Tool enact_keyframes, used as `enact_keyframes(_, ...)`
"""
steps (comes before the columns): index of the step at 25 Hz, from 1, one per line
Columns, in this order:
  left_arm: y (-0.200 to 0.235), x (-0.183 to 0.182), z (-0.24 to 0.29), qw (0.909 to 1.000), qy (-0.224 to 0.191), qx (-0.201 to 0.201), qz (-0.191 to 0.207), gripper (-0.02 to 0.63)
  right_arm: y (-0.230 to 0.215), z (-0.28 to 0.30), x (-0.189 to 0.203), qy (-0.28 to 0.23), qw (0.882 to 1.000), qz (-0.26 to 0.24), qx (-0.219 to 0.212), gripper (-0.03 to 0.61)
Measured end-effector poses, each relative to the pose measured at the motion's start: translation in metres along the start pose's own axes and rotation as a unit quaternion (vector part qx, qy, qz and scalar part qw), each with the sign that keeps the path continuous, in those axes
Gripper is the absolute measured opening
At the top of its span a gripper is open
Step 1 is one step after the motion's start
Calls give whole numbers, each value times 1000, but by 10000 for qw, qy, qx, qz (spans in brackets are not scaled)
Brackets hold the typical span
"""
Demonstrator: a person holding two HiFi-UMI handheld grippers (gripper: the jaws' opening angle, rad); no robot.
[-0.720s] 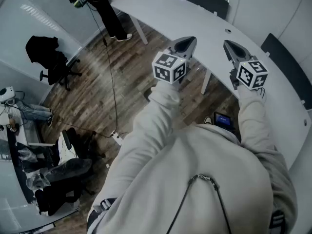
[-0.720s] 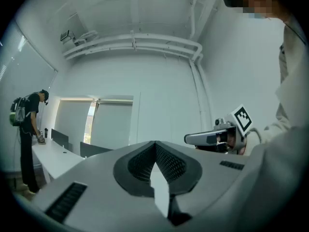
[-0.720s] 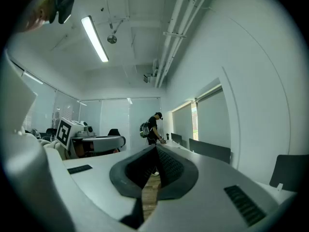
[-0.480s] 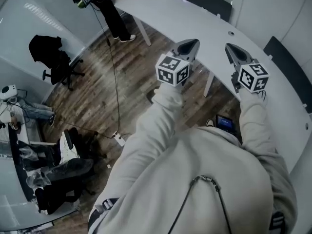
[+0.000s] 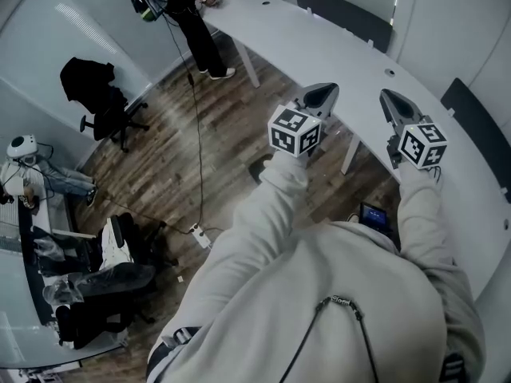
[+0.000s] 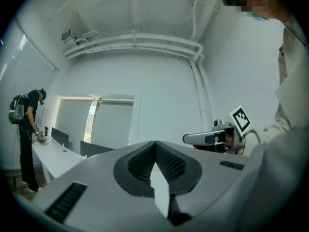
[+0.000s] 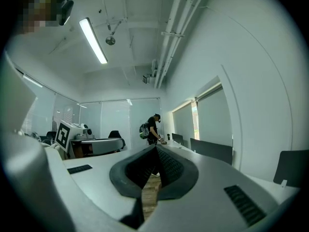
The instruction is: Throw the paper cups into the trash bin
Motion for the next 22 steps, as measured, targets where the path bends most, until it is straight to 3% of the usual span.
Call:
enact_keyframes(7, 0, 7, 13, 9992, 115, 99, -383, -6, -10, -2, -4, 58, 10000, -30, 16, 14)
enact_keyframes(10, 7, -3, 30, 9998, 32, 104, -148, -6, -21, 8, -15, -125, 9997, -196, -49, 14)
enact_keyframes(12, 3, -1, 50, 9998, 123, 157, 12, -6, -44, 6, -13, -70, 9999, -99, -30, 14)
enact_keyframes(16, 3, 21, 107, 9972, 606, 448, -31, -6, -98, -4, -5, 55, 9998, 104, 150, 14)
enact_keyframes(22, 10, 23, 187, 9959, 511, 711, -243, -6, -167, -14, -4, 154, 9987, 239, 421, 14)
Point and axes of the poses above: the fingertips, and each gripper's own axes: z forward along the fingers, y to its left, x out of its underside, the point moved 10 cm from there along -z, backward along the fingers, and after that the axes turned 11 degrees about x, right-handed, at the moved point
